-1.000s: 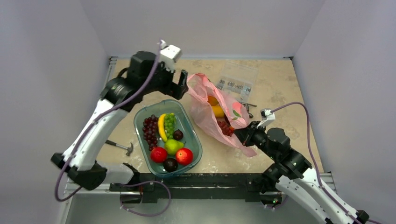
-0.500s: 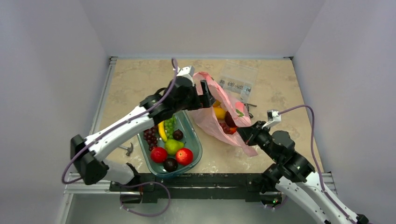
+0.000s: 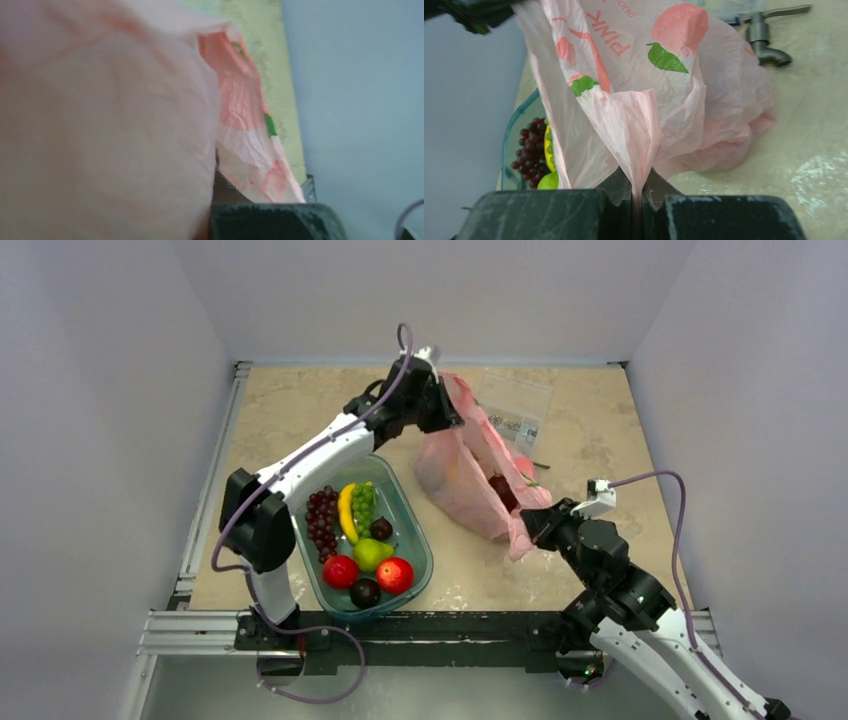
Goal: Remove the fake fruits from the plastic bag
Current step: Adjust the plastic bag at the center of the board.
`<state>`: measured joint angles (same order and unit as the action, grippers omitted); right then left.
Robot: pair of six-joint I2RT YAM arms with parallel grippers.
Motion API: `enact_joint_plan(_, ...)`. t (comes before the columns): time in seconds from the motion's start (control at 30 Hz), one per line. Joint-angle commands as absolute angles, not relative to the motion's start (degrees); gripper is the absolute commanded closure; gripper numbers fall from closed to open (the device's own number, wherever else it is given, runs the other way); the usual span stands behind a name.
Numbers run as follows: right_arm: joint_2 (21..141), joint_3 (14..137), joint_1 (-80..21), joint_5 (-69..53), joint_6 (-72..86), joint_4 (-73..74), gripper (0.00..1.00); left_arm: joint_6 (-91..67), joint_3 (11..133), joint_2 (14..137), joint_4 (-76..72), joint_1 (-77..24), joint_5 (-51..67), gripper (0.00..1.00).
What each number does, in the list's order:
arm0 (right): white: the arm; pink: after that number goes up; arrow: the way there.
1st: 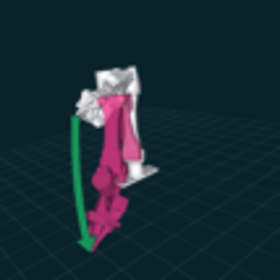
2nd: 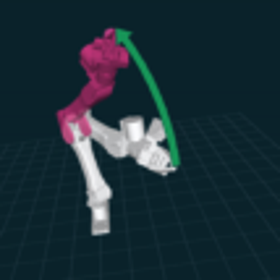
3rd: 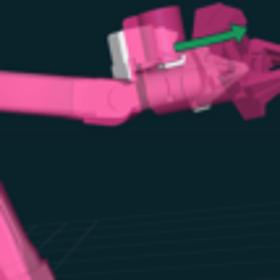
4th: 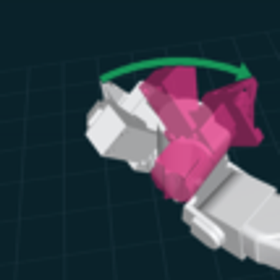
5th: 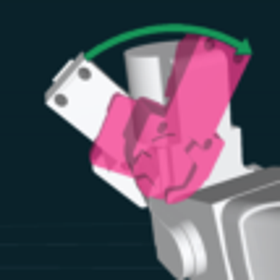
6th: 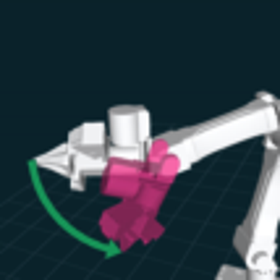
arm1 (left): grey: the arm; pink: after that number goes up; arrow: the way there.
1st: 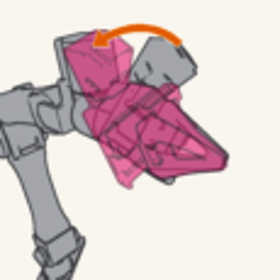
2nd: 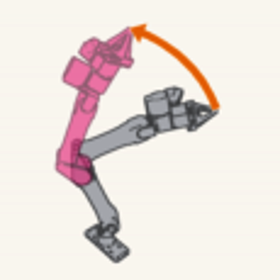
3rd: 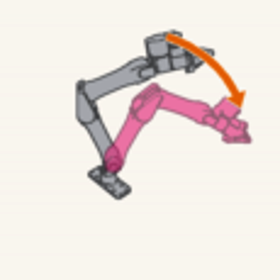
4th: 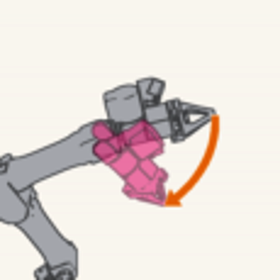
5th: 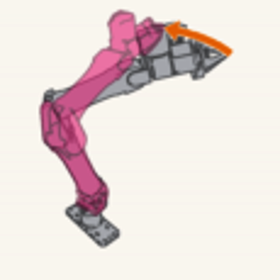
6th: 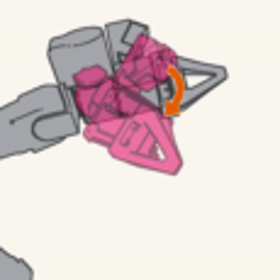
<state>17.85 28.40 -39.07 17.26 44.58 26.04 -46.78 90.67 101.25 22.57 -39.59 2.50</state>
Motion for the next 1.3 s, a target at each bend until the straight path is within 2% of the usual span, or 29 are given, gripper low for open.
enact_joint_plan(0.0,19.8,33.6,-39.0,33.0,53.5,35.8,1.0,-42.3,107.3,105.2,15.9,-36.1,25.7,1.0)
enact_joint_plan(0.1,19.2,36.0,-39.0,37.9,53.7,38.4,1.0,-40.0,115.3,107.3,14.5,-36.0,34.8,1.0)
enact_joint_plan(0.2,17.9,36.1,-39.0,34.7,47.3,34.1,1.0,-38.3,117.1,108.3,15.7,-36.0,41.3,1.0)
enact_joint_plan(0.3,18.7,35.3,-39.0,27.0,42.0,30.4,1.0,-36.2,108.0,106.5,13.4,-34.6,45.0,1.0)
enact_joint_plan(0.4,22.4,34.3,-39.0,16.6,38.6,27.0,1.0,-41.3,93.5,103.6,0.2,-30.1,49.5,1.0)
enact_joint_plan(0.5,25.5,32.0,-39.0,8.6,40.0,25.6,1.0,-44.2,84.7,104.1,-7.1,-24.6,54.3,1.0)
enact_joint_plan(0.63,24.9,27.5,-39.1,6.5,44.0,26.0,1.0,-39.8,79.1,104.9,-3.8,-20.5,57.5,1.0)
enact_joint_plan(0.77,26.9,27.3,-39.5,9.0,48.2,30.8,1.0,-33.6,77.3,101.8,9.2,-20.2,52.7,1.0)
enact_joint_plan(0.8,28.5,28.1,-39.6,10.2,48.7,32.9,1.0,-32.7,77.4,100.4,12.0,-20.1,50.9,0.96)
enact_joint_plan(0.87,30.2,29.9,-39.7,11.9,49.0,35.9,1.0,-29.8,77.6,97.4,18.7,-20.2,46.0,0.73)
enact_joint_plan(0.9,30.4,30.3,-39.7,11.6,48.9,36.3,0.98,-28.7,77.3,95.5,20.7,-20.3,43.5,0.59)
enact_joint_plan(0.97,30.7,31.6,-39.8,11.4,48.7,36.5,0.89,-26.9,76.7,91.3,23.7,-20.4,39.6,0.43)
enact_joint_plan(1.03,31.1,33.9,-39.8,10.5,46.6,35.9,0.74,-25.4,76.3,88.1,27.1,-20.7,36.4,0.34)
enact_joint_plan(1.13,34.3,39.8,-39.9,8.8,41.2,35.5,0.46,-25.5,73.3,82.7,27.8,-22.9,34.4,0.28)
enact_joint_plan(1.27,40.3,48.7,-40.4,10.4,35.3,38.5,0.3,-26.6,70.8,77.2,30.6,-28.5,27.9,0.28)
